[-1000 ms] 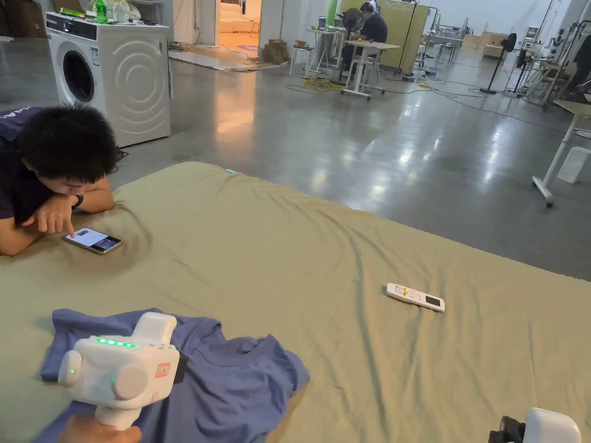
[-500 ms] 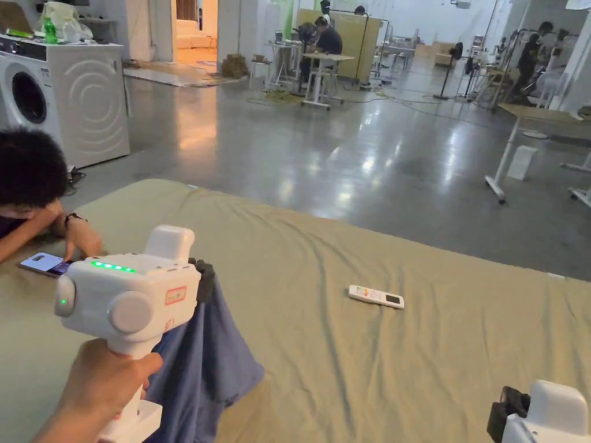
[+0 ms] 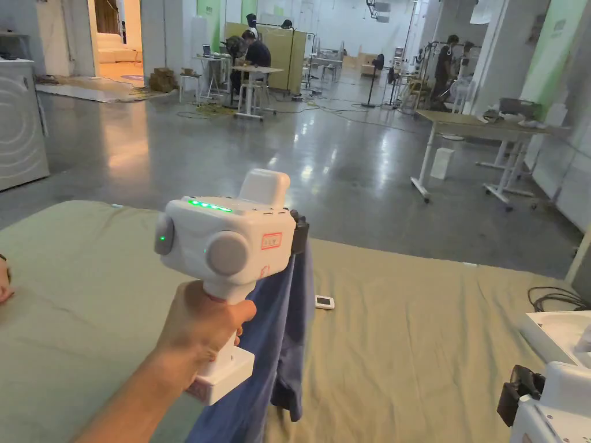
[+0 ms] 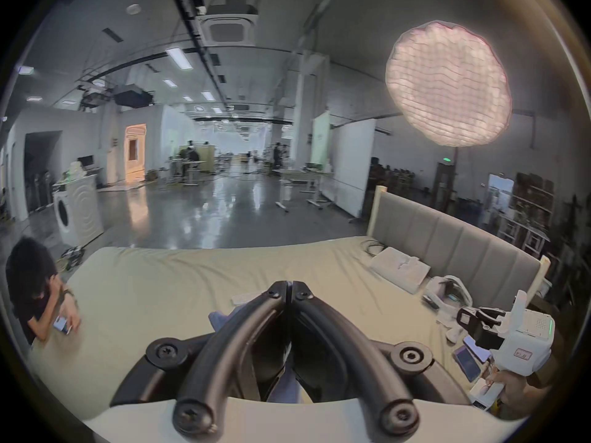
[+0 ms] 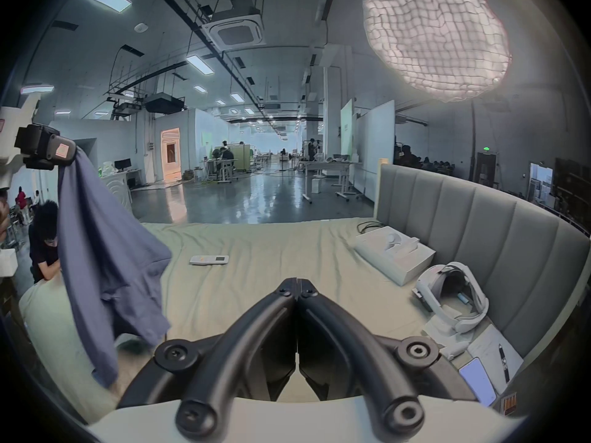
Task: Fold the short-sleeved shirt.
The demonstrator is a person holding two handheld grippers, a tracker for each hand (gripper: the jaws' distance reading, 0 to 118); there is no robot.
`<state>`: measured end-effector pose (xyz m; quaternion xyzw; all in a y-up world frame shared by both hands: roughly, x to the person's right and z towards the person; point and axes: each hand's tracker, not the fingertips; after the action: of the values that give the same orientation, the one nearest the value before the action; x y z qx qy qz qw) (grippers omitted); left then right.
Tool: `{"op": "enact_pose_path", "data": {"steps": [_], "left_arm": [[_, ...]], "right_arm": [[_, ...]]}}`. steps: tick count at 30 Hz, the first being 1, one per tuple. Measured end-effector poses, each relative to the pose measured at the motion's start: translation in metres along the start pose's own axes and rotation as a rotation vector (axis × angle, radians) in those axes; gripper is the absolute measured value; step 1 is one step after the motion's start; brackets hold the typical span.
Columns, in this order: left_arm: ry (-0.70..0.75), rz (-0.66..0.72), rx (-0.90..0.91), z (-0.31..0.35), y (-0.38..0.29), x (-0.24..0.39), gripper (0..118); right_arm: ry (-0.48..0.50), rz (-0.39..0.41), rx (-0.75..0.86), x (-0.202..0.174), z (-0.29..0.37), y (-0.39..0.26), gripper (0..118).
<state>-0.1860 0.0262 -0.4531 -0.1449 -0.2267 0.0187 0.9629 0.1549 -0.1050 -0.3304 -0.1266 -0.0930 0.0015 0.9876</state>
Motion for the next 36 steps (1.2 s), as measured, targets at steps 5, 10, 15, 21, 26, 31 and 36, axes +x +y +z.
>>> {"op": "enact_pose_path", "data": {"steps": [5, 10, 15, 21, 26, 31, 36], "left_arm": [[-0.162, -0.015, -0.072, -0.044, -0.019, 0.069, 3], [-0.252, -0.06, -0.215, -0.08, -0.074, 0.13, 3], [-0.289, -0.069, -0.35, -0.103, -0.138, 0.168, 3], [-0.285, -0.056, -0.38, -0.103, -0.161, 0.174, 51], [-0.234, 0.008, -0.276, -0.079, -0.144, 0.147, 61], [-0.125, 0.096, -0.093, -0.026, -0.125, 0.104, 61], [0.056, 0.079, 0.01, 0.024, -0.125, 0.066, 34]], "right_arm": [[-0.059, -0.022, 0.006, 0.03, 0.011, -0.002, 0], [-0.108, -0.041, -0.001, 0.054, 0.022, -0.008, 0], [-0.136, -0.052, -0.015, 0.068, 0.03, -0.014, 0], [-0.133, -0.05, -0.03, 0.071, 0.034, -0.019, 0], [-0.102, -0.012, -0.016, 0.061, 0.037, -0.015, 0], [-0.061, 0.016, 0.025, 0.042, 0.036, -0.002, 0], [-0.018, 0.018, 0.062, 0.02, 0.032, 0.009, 0]]}}
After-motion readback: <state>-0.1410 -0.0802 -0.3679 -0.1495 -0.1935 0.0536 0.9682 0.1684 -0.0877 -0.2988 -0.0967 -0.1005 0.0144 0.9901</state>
